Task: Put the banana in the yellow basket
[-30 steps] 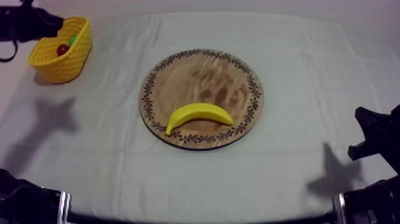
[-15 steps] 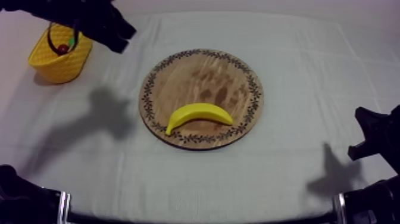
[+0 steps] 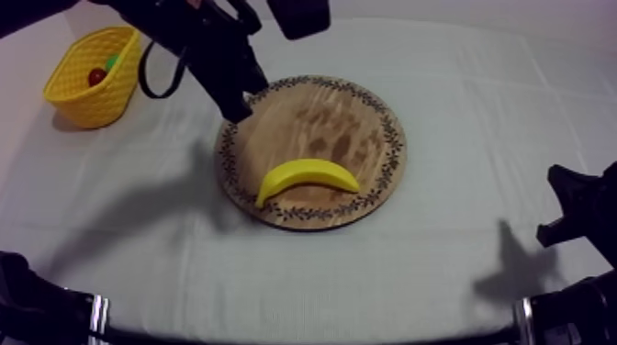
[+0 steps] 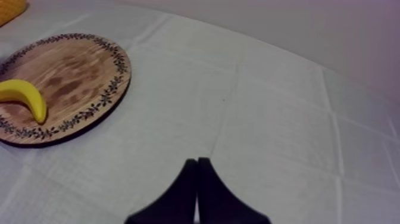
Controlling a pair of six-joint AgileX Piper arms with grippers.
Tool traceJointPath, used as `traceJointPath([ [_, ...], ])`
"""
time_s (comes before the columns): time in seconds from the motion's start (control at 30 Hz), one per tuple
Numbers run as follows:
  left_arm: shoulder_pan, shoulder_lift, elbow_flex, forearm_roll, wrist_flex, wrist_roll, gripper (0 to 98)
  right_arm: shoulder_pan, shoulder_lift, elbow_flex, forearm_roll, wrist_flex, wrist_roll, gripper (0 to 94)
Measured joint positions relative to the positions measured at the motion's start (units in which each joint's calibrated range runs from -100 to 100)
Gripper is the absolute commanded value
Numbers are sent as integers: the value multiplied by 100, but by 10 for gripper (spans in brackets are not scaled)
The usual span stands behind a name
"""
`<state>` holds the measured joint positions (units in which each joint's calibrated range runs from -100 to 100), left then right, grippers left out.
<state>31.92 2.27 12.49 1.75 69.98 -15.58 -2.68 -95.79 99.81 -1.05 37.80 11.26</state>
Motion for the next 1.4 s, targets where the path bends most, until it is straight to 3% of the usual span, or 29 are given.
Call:
traceJointPath([
  [0.23, 23, 229, -12, -18, -34, -31, 622, 0, 0, 0, 0, 0, 0, 2],
  [0.4, 92, 604, -222, -16, 170, -10, 753, 0, 0, 0, 0, 0, 0, 2],
  [1.4, 366, 3100, -1256, 142, 401, -205, 741, 0, 0, 0, 0, 0, 0, 2],
])
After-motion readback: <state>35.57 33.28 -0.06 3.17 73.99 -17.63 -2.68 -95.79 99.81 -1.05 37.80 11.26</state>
